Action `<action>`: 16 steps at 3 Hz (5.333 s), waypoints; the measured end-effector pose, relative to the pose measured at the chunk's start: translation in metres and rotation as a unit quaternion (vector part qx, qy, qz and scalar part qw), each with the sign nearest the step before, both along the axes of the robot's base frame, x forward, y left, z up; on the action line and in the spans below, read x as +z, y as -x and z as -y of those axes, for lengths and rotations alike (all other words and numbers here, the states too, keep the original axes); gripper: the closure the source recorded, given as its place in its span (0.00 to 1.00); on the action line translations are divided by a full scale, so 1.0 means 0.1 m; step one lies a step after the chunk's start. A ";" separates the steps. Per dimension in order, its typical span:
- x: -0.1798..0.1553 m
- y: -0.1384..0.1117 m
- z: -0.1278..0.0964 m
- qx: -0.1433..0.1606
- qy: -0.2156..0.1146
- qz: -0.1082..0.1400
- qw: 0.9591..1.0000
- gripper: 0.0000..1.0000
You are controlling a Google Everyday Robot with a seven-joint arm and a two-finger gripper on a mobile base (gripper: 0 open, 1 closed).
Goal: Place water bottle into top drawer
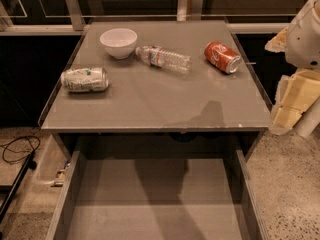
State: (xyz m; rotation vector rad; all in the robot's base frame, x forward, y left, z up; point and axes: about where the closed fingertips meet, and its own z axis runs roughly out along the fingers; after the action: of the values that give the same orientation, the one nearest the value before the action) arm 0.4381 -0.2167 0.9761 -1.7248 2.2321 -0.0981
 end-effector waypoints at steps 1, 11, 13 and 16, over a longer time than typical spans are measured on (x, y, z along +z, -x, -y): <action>0.00 0.00 0.00 0.000 0.000 0.000 1.000 0.00; -0.53 -2.35 -1.01 0.094 -0.217 0.155 0.959 0.00; -0.65 -2.74 -1.05 0.052 -0.441 0.126 0.887 0.00; -0.77 -2.87 -1.51 0.065 -0.358 0.065 0.929 0.00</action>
Offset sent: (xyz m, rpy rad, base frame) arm -0.0026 0.0097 -0.0063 -0.0125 -0.0159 0.0312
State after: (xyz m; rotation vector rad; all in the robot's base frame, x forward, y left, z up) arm 0.7253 -0.0654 0.8995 -1.3868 1.7284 0.5483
